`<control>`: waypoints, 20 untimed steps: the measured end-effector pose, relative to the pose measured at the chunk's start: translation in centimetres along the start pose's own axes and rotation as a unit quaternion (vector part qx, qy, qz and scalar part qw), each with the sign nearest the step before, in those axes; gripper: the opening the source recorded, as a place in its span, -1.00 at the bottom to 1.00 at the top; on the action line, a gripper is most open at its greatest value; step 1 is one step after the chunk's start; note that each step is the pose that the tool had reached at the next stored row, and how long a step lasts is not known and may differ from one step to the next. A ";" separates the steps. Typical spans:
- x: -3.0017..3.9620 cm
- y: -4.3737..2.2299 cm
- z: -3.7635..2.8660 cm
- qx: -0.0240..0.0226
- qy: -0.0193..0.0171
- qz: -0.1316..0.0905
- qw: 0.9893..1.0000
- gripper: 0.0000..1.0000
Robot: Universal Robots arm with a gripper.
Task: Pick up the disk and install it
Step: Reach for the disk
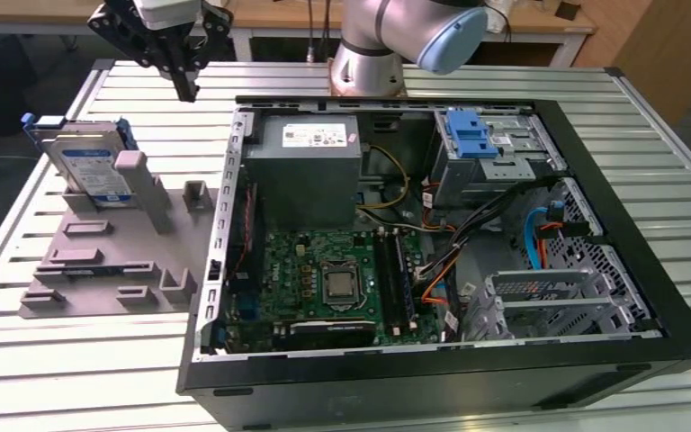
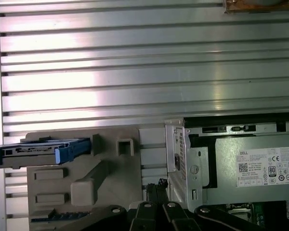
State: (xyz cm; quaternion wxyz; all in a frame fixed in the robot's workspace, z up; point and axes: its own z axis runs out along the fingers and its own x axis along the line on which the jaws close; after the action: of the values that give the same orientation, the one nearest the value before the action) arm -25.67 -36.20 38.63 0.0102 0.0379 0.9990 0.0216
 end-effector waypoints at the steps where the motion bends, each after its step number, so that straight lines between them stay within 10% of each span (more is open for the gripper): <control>1: 0.00 0.00 0.00 0.000 0.000 0.000 1.000 -0.79; 20: 1.56 0.10 0.00 0.000 0.001 0.000 1.000 -0.79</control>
State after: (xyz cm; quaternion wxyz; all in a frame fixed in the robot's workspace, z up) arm -27.21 -35.98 38.60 0.0094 0.0379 0.9990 0.0215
